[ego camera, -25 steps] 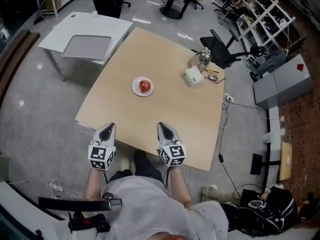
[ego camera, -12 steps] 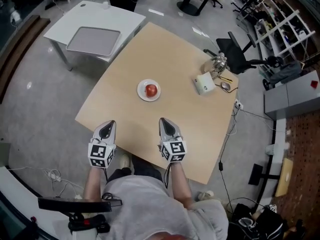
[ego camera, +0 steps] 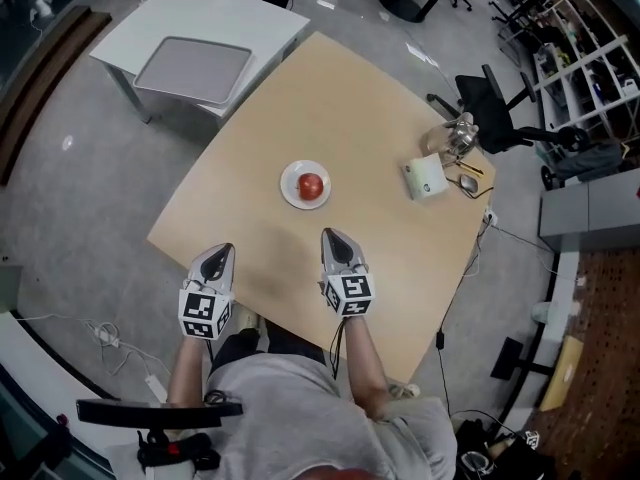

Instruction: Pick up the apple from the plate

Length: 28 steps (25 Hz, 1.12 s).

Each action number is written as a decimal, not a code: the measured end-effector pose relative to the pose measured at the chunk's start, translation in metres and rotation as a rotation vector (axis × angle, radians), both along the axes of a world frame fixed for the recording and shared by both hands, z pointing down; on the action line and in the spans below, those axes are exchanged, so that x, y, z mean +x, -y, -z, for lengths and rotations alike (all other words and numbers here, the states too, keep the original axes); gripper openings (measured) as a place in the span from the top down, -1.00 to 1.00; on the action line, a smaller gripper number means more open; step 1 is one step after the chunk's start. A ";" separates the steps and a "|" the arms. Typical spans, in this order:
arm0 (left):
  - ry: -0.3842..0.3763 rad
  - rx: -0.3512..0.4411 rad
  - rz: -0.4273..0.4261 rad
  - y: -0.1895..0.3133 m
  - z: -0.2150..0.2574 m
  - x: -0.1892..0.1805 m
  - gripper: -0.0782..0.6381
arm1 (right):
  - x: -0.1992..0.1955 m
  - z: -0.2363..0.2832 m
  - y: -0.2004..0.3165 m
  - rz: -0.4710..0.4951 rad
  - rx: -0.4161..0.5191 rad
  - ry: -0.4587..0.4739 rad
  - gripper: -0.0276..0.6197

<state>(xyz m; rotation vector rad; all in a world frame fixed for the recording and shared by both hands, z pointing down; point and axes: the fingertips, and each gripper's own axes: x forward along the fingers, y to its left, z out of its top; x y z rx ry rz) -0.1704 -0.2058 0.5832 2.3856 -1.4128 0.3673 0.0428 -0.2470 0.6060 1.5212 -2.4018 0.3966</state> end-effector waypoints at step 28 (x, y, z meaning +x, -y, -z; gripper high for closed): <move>-0.001 -0.119 0.156 -0.009 -0.036 -0.038 0.73 | 0.000 -0.089 0.109 -0.033 -0.171 -0.068 0.41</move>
